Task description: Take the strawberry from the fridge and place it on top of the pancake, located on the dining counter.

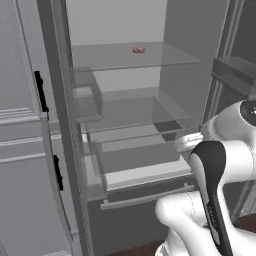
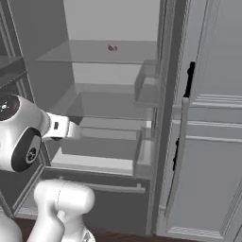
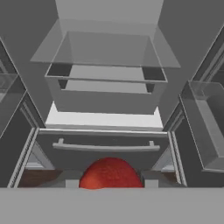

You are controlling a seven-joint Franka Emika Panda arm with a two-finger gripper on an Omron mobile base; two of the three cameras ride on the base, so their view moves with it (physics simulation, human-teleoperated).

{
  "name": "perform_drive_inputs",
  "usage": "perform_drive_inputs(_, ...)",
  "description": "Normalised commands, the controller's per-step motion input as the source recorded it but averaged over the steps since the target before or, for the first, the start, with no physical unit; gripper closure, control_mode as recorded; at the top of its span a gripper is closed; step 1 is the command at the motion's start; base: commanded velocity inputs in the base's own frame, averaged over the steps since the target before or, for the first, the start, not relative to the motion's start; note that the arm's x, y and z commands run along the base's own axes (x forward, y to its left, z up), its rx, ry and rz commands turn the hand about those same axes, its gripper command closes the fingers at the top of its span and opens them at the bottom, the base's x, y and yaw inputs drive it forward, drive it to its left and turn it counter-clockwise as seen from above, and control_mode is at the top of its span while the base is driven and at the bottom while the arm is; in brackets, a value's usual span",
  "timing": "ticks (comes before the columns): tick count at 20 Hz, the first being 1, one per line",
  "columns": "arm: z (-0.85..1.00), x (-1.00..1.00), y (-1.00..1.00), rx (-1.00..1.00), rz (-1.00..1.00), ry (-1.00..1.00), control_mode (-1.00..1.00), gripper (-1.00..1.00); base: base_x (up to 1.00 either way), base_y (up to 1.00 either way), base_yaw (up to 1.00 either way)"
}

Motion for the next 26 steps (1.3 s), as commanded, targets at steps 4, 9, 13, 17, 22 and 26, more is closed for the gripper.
perform_drive_inputs(4, 0.0, 0.0, 0.0, 0.0, 0.0, 0.0, 1.0, 1.0, -0.71, 0.03, -0.44)
perform_drive_inputs(9, 0.0, 0.0, 0.0, 0.0, 0.0, 0.0, 1.0, 1.0, -0.67, 0.0, -0.48)
perform_drive_inputs(13, 0.0, 0.0, 0.0, 0.0, 0.0, 0.0, 1.0, 1.0, -0.84, 0.0, -0.26)
perform_drive_inputs(17, 0.0, 0.0, 0.0, 0.0, 0.0, 0.0, 1.0, 1.0, -0.72, 0.01, 0.16)
perform_drive_inputs(22, 0.0, 0.0, 0.0, 0.0, 0.0, 0.0, 1.0, 1.0, -0.89, -0.22, 0.47)
perform_drive_inputs(26, 0.0, 0.0, 0.0, 0.0, 0.0, 0.0, 1.0, 1.0, -0.88, -0.29, 0.58)
